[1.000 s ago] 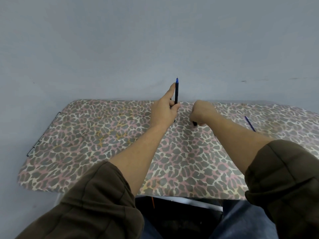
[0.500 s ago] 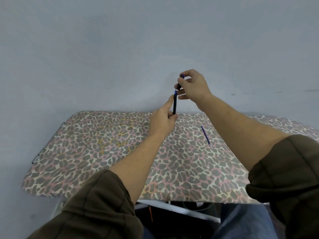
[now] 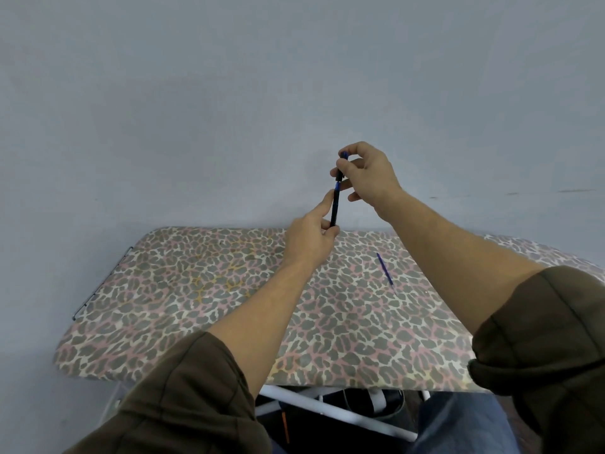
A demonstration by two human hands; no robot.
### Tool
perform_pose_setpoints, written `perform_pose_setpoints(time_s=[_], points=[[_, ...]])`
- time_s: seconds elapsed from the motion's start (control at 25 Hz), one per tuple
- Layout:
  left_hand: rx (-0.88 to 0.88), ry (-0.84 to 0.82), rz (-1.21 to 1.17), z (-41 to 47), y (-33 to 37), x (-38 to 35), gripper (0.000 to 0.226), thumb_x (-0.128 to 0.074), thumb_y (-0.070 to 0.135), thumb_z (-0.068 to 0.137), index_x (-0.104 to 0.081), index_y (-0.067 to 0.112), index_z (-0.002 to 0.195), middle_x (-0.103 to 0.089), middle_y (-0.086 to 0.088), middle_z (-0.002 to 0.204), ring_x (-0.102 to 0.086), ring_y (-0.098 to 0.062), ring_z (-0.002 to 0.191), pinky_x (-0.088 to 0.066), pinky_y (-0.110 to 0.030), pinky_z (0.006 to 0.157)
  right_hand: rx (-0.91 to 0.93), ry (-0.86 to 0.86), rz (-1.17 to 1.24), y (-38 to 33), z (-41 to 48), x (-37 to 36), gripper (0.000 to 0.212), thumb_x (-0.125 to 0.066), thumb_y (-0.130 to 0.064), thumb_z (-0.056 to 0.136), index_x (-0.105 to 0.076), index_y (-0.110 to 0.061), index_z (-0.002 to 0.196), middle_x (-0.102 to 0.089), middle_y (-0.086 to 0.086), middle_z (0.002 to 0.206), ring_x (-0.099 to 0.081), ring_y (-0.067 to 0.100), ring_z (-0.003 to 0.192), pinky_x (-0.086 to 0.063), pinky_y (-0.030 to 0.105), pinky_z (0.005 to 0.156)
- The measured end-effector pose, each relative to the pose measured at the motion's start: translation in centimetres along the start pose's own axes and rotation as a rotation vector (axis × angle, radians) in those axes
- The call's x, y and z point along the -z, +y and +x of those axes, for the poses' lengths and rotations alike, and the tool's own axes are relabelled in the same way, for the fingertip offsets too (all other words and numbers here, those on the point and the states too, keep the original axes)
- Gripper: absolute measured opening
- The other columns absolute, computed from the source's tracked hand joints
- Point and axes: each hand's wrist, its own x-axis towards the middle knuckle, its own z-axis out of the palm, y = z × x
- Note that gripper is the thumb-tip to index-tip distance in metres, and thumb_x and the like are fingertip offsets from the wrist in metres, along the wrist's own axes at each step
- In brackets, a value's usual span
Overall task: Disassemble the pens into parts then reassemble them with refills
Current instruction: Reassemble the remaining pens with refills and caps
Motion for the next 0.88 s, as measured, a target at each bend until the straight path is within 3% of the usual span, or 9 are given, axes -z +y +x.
perform_pose_setpoints(time_s=[0.2,0.36,0.48,0.56,0.68,0.76,0.88], points=[[0.013,0.014,-0.003,-0.2,0.6,0.4,0.074,-0.069,0.021,0.097,-0.033,0.047,0.155,-0.075,0.012,0.092,-0.061,0.0,0.068,-0.039,-0.006,0.05,-0.014,-0.057,-0.058,-0.1,-0.5,0.0,0.017,-0.061,-0.02,0.103,-0.065,-0.019,0.119,-0.081,0.002,0.095,-0.079,0.024,0.087,-0.055,0.028,0.056],[0.014,0.04,0.027,0.2,1.2,0.9,0.07,-0.069,0.024,0.096,-0.036,0.046,0.154,-0.075,0.016,0.09,-0.061,0.002,0.065,-0.043,-0.013,0.062,-0.011,-0.082,-0.099,-0.1,-0.9,-0.2,0.018,-0.061,-0.021,0.103,-0.065,-0.019,0.121,-0.081,0.001,0.095,-0.078,0.024,0.087,-0.055,0.026,0.056],[0.032,0.06,-0.016,0.3,1.2,1.1,0.045,-0.069,0.023,0.095,-0.062,0.038,0.136,-0.069,0.018,0.08,-0.064,0.009,0.061,-0.052,-0.018,0.067,0.013,-0.109,-0.179,-0.1,-1.1,-0.6,0.022,-0.061,-0.019,0.102,-0.063,-0.022,0.124,-0.08,0.002,0.096,-0.078,0.025,0.089,-0.058,0.031,0.06],[0.055,0.092,-0.018,0.4,0.9,1.1,0.021,-0.07,0.022,0.093,-0.075,0.026,0.113,-0.065,0.019,0.074,-0.061,0.013,0.057,-0.052,-0.019,0.067,0.056,-0.142,-0.285,0.0,-1.2,-0.8,0.04,-0.066,-0.019,0.098,-0.057,-0.027,0.136,-0.079,0.001,0.098,-0.077,0.027,0.09,-0.062,0.036,0.068],[0.066,0.117,-0.02,0.6,1.0,1.4,0.004,-0.072,0.021,0.092,-0.076,0.021,0.094,-0.061,0.024,0.067,-0.058,0.016,0.056,-0.041,-0.01,0.059,0.138,-0.165,-0.445,0.8,-1.4,-1.0,0.082,-0.075,-0.024,0.091,-0.032,-0.039,0.16,-0.077,-0.002,0.102,-0.068,0.021,0.088,-0.057,0.035,0.081],[0.067,0.118,-0.039,0.7,1.2,1.6,0.005,-0.072,0.02,0.091,-0.076,0.02,0.093,-0.064,0.022,0.07,-0.063,0.01,0.063,-0.047,-0.014,0.065,0.177,-0.149,-0.459,1.3,-1.4,-1.0,0.088,-0.075,-0.023,0.091,-0.027,-0.042,0.162,-0.076,-0.007,0.095,-0.068,0.012,0.083,-0.054,0.029,0.078],[0.068,0.109,-0.043,0.8,1.4,1.7,0.005,-0.071,0.019,0.091,-0.076,0.019,0.092,-0.068,0.018,0.072,-0.067,0.003,0.067,-0.049,-0.018,0.066,0.229,-0.122,-0.489,1.6,-1.3,-1.2,0.081,-0.075,-0.019,0.09,-0.036,-0.041,0.157,-0.071,-0.014,0.082,-0.064,-0.004,0.074,-0.048,0.018,0.068]])
